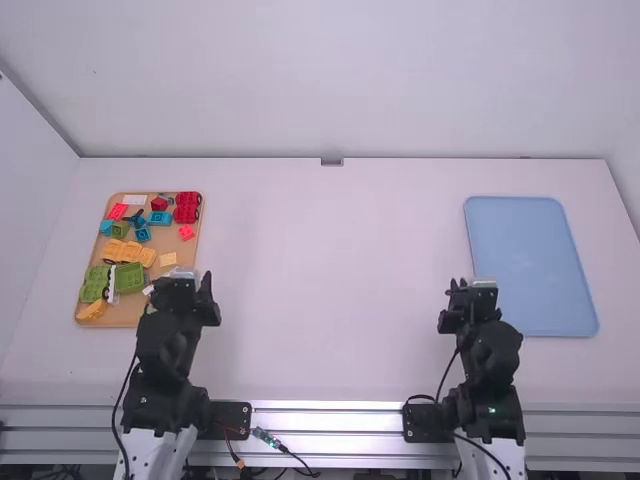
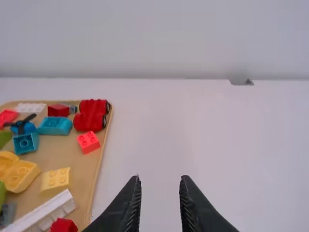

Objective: Assemble lego blocks to make yellow taxi

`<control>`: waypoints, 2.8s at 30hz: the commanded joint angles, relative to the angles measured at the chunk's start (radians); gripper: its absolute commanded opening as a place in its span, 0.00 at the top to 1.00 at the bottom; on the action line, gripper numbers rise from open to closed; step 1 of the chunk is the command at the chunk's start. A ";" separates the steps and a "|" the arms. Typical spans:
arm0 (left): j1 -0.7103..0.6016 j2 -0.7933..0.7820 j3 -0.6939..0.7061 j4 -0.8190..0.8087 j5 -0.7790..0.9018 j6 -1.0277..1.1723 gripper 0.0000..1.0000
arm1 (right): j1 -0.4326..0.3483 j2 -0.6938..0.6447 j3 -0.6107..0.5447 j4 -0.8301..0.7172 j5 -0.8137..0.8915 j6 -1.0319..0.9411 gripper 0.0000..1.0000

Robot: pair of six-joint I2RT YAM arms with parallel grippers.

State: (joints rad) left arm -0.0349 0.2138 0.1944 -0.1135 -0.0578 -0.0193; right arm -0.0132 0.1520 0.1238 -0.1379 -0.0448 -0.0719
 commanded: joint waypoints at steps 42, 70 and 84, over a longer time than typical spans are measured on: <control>-0.005 0.512 0.256 0.201 -0.013 -0.245 0.11 | 0.008 0.564 0.580 0.085 -0.090 0.078 0.29; 0.017 0.686 0.307 0.218 -0.224 -0.497 0.01 | 0.006 0.964 0.740 -0.095 -0.090 0.124 0.01; 0.298 1.086 0.854 -0.276 -0.123 -0.563 0.01 | 0.008 1.093 0.740 -0.104 -0.089 0.121 0.01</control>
State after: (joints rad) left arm 0.1951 1.2320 0.9657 -0.3553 -0.2359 -0.5667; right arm -0.0040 1.2366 0.8421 -0.2428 -0.1291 0.0460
